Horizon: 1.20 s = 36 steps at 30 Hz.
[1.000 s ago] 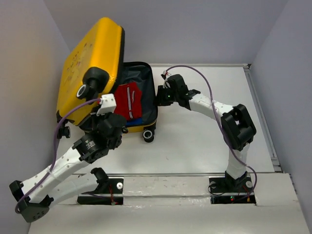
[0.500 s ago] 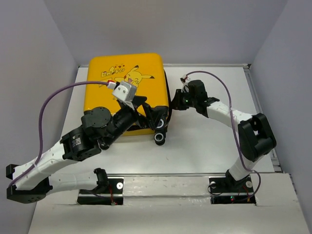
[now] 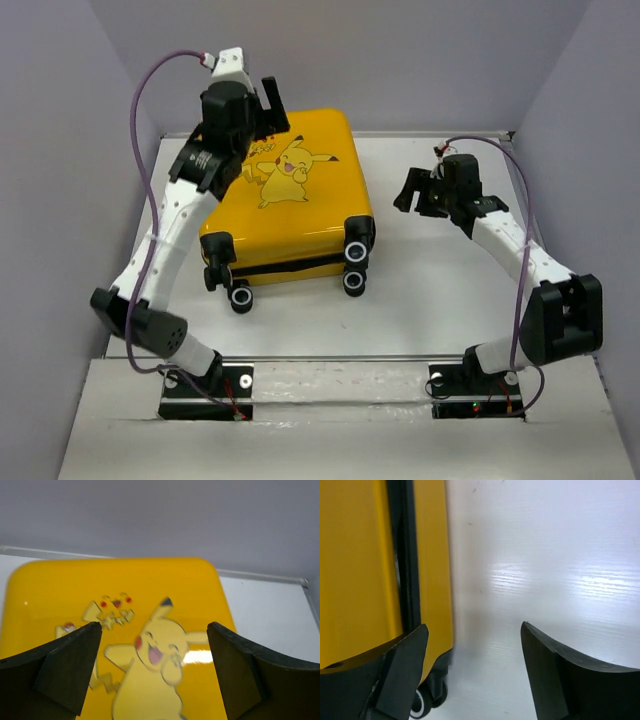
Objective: Pack the luggage
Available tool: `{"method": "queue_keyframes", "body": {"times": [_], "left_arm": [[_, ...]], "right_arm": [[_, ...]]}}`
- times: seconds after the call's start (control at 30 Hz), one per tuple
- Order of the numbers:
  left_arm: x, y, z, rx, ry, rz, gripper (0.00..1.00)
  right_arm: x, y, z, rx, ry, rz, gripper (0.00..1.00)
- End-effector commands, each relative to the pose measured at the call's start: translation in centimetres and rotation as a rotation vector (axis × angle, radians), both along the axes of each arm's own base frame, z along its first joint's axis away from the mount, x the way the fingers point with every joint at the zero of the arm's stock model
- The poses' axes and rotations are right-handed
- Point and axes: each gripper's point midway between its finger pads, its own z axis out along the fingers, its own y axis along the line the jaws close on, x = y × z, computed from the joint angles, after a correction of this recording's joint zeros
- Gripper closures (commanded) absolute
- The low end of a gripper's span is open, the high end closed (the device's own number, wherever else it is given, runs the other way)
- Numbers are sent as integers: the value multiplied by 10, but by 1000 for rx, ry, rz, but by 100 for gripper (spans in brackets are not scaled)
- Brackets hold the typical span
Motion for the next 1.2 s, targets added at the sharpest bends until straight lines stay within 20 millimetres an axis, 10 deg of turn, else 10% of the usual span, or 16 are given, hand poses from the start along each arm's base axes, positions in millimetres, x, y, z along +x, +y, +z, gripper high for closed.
{"method": "queue_keyframes", "body": {"times": [0.0, 0.03, 0.2, 0.5, 0.67, 0.87, 1.17], "left_arm": [[73, 60, 19, -46, -7, 112, 1], [101, 60, 14, -40, 6, 104, 1], [180, 104, 13, -20, -16, 170, 1], [266, 151, -15, -151, -183, 77, 1], [296, 137, -55, -47, -210, -38, 1], [315, 136, -118, 120, -148, -47, 1], [287, 59, -185, 79, 9, -341, 2]], "right_arm": [[-14, -4, 71, -18, -143, 7, 17], [-19, -3, 81, -9, -155, 14, 18], [-87, 77, 124, 78, -254, 301, 93], [-204, 200, 74, 23, -138, 783, 93], [-180, 218, 24, -86, -62, 752, 93], [-145, 218, 9, -151, -84, 639, 93], [-96, 171, 0, -178, -92, 410, 93]]}}
